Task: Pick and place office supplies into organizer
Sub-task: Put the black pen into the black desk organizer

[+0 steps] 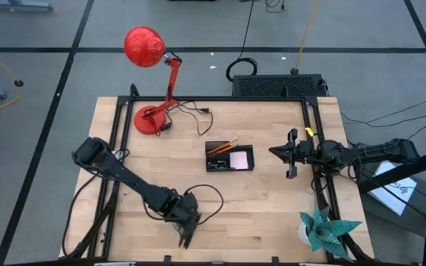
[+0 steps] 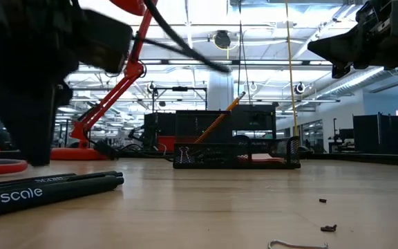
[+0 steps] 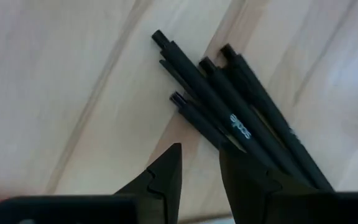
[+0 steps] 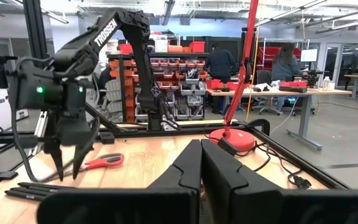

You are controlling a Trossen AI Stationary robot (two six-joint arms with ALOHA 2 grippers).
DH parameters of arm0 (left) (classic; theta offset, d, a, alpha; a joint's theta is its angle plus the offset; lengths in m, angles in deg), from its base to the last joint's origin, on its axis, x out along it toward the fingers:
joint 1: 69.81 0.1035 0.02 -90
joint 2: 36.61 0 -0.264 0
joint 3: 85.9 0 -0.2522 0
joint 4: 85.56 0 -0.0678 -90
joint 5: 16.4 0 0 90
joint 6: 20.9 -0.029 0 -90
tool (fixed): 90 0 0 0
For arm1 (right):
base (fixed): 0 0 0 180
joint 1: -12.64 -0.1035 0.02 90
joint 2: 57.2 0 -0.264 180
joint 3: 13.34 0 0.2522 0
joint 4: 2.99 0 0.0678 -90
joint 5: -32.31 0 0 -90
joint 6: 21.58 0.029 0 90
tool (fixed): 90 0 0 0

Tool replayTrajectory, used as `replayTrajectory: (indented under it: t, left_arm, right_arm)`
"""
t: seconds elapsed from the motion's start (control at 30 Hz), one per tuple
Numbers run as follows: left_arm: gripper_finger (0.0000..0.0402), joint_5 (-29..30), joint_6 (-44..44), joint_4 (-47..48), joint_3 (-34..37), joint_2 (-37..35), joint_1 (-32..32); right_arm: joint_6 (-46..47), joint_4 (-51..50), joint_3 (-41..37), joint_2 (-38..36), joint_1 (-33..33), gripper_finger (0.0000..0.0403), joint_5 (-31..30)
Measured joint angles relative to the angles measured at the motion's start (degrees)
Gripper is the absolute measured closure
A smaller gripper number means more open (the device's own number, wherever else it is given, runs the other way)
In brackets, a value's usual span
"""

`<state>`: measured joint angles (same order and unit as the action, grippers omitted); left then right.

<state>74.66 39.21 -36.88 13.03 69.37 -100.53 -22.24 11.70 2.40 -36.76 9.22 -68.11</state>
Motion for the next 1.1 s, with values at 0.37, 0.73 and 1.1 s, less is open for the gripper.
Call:
replayTrajectory:
  t: [0.37, 0.73, 1.1]
  left_arm:
    - [0.0288, -3.6, -1.8, -1.8, -0.2, 2.8, 2.5]
    - [0.0288, -2.4, -3.4, -2.0, -1.8, 1.3, 3.2]
    - [0.0288, -2.8, -3.2, -2.8, -2.0, 4.4, 2.8]
  right_arm:
    - [0.4, 0.0, 0.0, 0.0, 0.0, 0.0399, 0.0]
    - [0.2, 0.0, 0.0, 0.0, 0.0, 0.0399, 0.0]
    - [0.2, 0.0, 0.0, 0.0, 0.0, 0.0399, 0.0]
